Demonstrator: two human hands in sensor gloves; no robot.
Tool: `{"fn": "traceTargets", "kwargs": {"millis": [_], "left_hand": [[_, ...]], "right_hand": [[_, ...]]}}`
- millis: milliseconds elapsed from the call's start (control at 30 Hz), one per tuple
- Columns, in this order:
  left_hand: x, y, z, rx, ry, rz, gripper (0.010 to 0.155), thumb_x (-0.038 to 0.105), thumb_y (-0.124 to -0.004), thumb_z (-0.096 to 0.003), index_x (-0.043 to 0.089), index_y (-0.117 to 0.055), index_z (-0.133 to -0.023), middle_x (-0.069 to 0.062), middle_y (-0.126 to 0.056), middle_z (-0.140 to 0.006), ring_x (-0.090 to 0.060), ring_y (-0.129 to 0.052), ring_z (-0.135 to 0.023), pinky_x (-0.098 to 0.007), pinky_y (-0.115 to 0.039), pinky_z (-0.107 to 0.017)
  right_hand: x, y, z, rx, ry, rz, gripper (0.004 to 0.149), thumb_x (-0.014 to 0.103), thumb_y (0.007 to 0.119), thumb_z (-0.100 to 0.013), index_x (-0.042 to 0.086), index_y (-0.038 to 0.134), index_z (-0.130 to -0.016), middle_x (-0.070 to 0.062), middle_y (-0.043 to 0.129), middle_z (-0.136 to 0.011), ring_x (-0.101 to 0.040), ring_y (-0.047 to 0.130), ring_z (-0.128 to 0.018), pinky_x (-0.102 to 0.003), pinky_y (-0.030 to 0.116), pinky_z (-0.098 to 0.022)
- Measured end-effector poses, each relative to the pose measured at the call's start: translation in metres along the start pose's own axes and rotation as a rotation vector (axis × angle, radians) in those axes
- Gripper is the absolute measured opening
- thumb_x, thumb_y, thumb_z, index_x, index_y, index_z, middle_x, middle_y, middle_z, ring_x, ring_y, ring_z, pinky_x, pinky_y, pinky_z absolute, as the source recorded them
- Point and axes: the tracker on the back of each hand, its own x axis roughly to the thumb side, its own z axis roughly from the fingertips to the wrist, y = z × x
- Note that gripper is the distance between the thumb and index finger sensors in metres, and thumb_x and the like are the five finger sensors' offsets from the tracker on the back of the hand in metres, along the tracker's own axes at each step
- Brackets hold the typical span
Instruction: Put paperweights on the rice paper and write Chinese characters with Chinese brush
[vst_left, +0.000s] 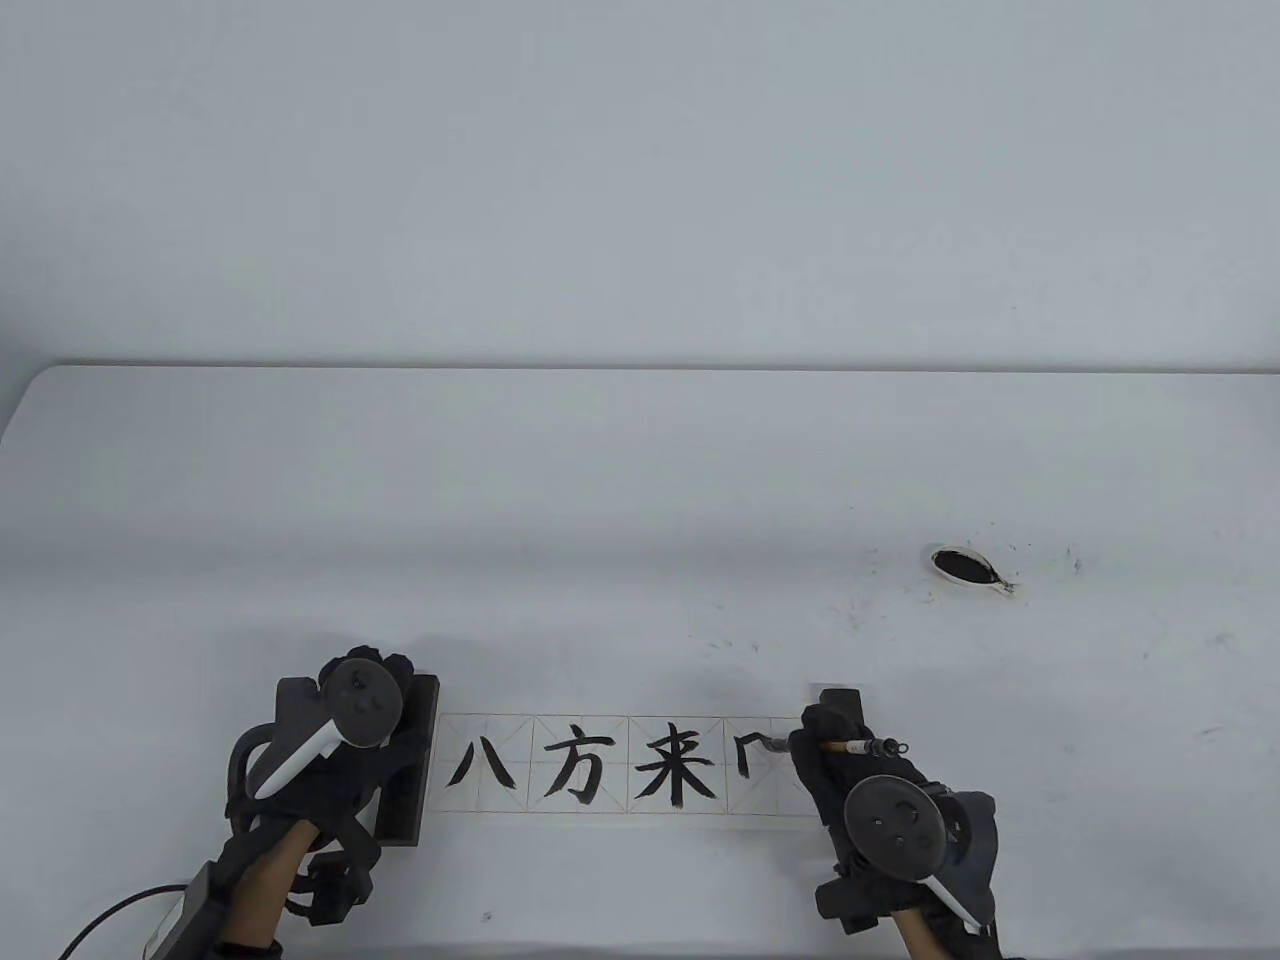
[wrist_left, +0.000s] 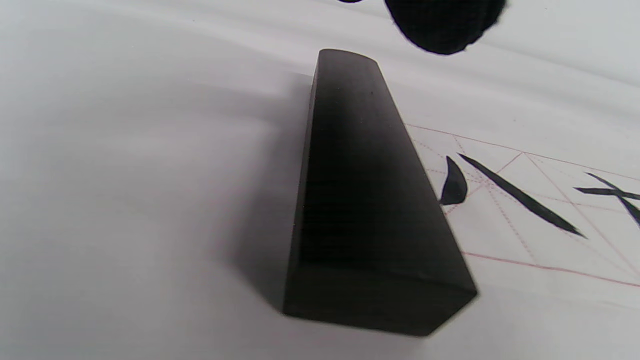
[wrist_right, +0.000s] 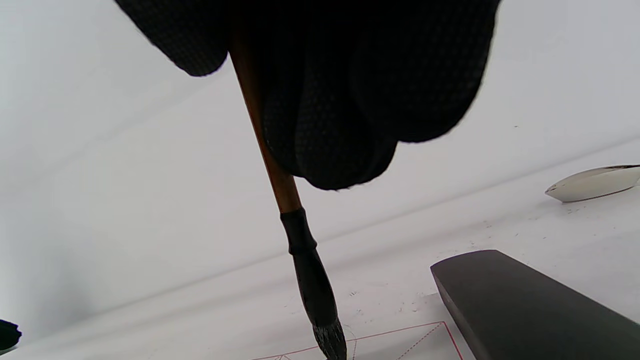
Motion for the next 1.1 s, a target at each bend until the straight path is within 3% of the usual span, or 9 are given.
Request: {"fn": "traceTargets", "kwargs": {"millis": [567, 767, 1100], "left_hand": [[-0.0003, 0.0, 0.0, 0.001, -0.001, -0.001, 0.083, 0.052, -0.06, -0.052, 0.033, -0.014, -0.119, -0.006, -0.006, -0.127, -0.037, -0.01, -0.119, -0.052, -0.006, -0.084], [-0.0001, -0.0001, -0.0004, 0.0, -0.001, 0.0, 0.083, 0.052, -0.06, -0.052, 0.033, -0.014, -0.119, -0.006, -0.006, -0.127, -0.037, -0.01, -0.119, -0.052, -0.006, -0.084], [0.0001, -0.0008, -0.0009, -0.005, 0.0, -0.001, 0.083, 0.052, -0.06, -0.0521, 0.033, -0.014, -0.119, -0.005, -0.006, -0.127, -0.038, -0.01, -0.119, -0.052, -0.006, -0.084]], "right_hand": [[-0.0004, -0.0012, 0.0007, 0.01, -0.011, -0.02, 0.04, 0.038, 0.069, -0.055, 0.008, 0.084, -0.077, -0.012, 0.099, -0.059, -0.022, 0.102, -0.041, -0.032, 0.087, -0.029], [-0.0008, -0.0056, 0.0034, -0.066, -0.031, -0.062, 0.041, 0.039, 0.069, -0.055, 0.009, 0.084, -0.077, -0.011, 0.1, -0.059, -0.022, 0.102, -0.04, -0.031, 0.088, -0.028], [0.0004, 0.0004, 0.0023, 0.004, -0.044, -0.064, 0.043, 0.039, 0.068, -0.056, 0.008, 0.081, -0.082, -0.013, 0.098, -0.065, -0.023, 0.102, -0.047, -0.033, 0.087, -0.032]]}}
